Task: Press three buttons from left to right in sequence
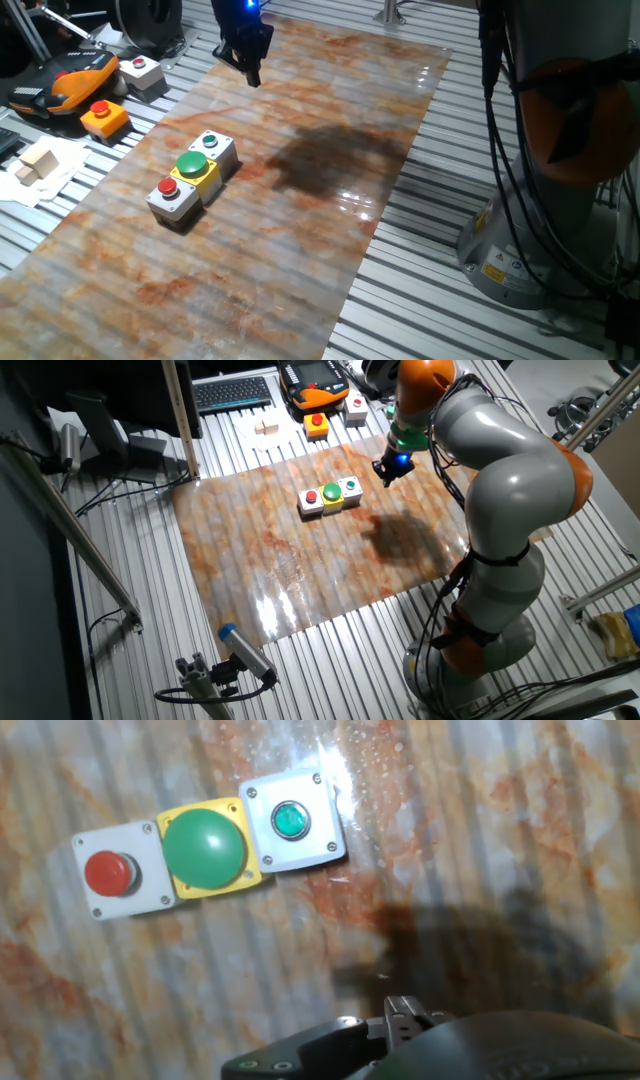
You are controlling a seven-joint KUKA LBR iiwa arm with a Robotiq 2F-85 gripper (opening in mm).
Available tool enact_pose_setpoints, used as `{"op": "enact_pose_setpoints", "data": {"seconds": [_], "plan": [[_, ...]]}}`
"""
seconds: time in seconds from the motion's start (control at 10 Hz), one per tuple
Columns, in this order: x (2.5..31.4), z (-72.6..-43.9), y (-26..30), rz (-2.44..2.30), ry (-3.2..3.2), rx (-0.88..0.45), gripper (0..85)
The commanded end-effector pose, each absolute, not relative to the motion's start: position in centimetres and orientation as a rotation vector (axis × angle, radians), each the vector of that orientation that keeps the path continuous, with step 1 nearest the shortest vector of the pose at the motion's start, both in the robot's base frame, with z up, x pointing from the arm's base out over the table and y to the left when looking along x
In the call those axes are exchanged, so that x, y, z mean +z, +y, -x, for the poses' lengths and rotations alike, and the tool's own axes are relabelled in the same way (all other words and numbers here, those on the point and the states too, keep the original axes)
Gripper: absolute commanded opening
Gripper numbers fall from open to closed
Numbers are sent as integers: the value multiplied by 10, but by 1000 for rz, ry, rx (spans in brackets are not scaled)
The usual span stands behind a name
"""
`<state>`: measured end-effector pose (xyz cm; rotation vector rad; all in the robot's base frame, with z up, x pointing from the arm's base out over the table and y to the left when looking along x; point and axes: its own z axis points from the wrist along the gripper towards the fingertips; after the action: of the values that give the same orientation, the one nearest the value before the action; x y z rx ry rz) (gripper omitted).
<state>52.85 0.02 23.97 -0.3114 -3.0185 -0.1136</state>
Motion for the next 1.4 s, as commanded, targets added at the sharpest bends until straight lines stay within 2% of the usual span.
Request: {"op": "enact_pose_setpoints", "data": {"seconds": [0.0, 0.5, 0.7, 1.0, 1.3], "plan": [[240, -528, 0, 301, -3013, -108, 0], [240, -528, 0, 307, -3013, -51, 0], [240, -528, 0, 299, -3034, -94, 0], [240, -528, 0, 234, -3095, -81, 0], [240, -528, 0, 192, -3099, -25, 0]]}}
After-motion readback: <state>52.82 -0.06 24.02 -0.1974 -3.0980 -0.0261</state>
